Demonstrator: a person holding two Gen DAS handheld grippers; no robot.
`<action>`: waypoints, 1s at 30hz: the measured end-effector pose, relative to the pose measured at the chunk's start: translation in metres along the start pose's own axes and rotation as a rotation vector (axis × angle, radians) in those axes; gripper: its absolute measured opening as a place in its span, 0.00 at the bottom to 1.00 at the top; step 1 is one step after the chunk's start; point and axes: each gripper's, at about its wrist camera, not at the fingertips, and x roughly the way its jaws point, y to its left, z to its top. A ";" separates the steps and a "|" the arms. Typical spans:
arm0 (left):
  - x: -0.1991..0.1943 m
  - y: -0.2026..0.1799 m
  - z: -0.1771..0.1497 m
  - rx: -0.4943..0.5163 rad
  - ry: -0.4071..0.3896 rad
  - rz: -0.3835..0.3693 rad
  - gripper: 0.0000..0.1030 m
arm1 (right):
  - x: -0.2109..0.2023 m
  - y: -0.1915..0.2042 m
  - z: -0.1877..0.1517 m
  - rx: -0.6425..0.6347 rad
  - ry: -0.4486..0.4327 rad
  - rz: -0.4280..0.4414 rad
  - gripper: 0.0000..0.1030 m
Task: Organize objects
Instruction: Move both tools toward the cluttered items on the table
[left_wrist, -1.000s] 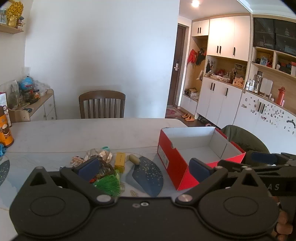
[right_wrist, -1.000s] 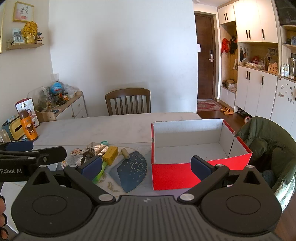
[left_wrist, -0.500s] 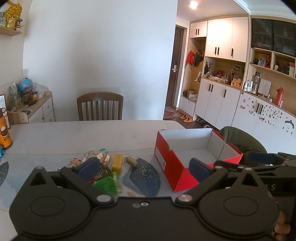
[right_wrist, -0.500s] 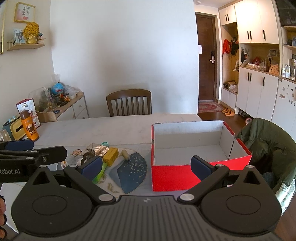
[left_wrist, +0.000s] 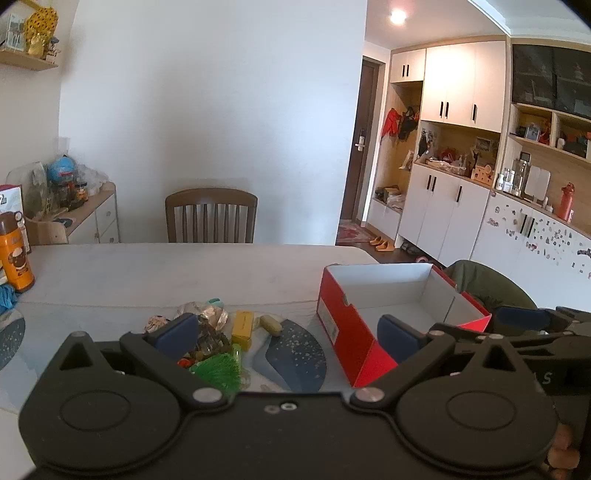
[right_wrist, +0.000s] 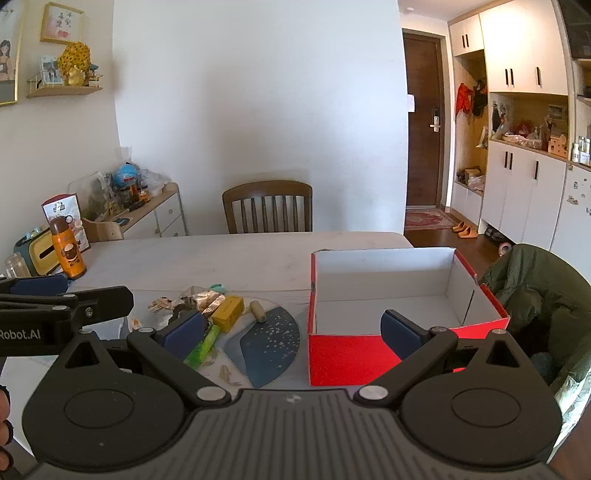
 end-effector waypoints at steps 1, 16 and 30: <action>0.002 0.002 0.000 -0.005 0.004 -0.005 1.00 | 0.002 0.002 0.000 -0.003 0.002 0.002 1.00; 0.052 0.078 0.005 -0.064 0.091 0.026 1.00 | 0.056 0.049 0.012 -0.060 0.048 0.062 1.00; 0.123 0.156 -0.010 -0.071 0.248 0.084 0.99 | 0.144 0.087 0.021 -0.107 0.177 0.092 0.99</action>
